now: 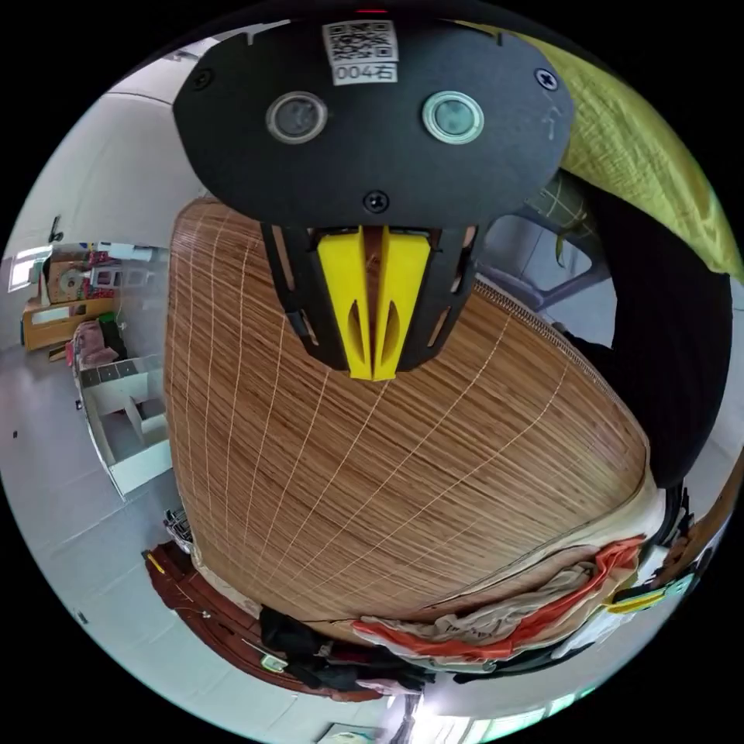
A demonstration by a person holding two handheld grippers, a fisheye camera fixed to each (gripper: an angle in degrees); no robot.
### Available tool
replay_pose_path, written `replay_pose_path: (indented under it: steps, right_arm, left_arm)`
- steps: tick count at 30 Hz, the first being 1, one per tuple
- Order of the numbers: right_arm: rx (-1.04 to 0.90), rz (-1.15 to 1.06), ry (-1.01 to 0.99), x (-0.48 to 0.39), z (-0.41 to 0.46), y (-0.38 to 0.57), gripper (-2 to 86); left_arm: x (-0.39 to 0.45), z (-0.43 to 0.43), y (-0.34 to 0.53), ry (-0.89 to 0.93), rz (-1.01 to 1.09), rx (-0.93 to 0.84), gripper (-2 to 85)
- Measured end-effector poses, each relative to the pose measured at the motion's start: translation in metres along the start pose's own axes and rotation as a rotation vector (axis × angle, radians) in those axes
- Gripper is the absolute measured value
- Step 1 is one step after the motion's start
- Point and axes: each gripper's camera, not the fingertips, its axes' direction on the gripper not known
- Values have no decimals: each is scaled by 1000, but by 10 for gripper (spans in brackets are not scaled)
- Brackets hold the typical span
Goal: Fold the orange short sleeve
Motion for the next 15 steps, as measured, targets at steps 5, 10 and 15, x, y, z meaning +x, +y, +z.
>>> replay_pose_path:
  steps: [5, 10, 15]
  right_arm:
    - [26, 100, -157, 8, 39, 24, -7]
    - [45, 132, -228, 7, 83, 51, -7]
    - [43, 177, -306, 15, 139, 78, -7]
  left_arm:
    - [46, 50, -86, -238, 116, -54, 143]
    - [101, 116, -136, -500, 324, -171, 142]
    - [121, 154, -157, -676, 394, -270, 74]
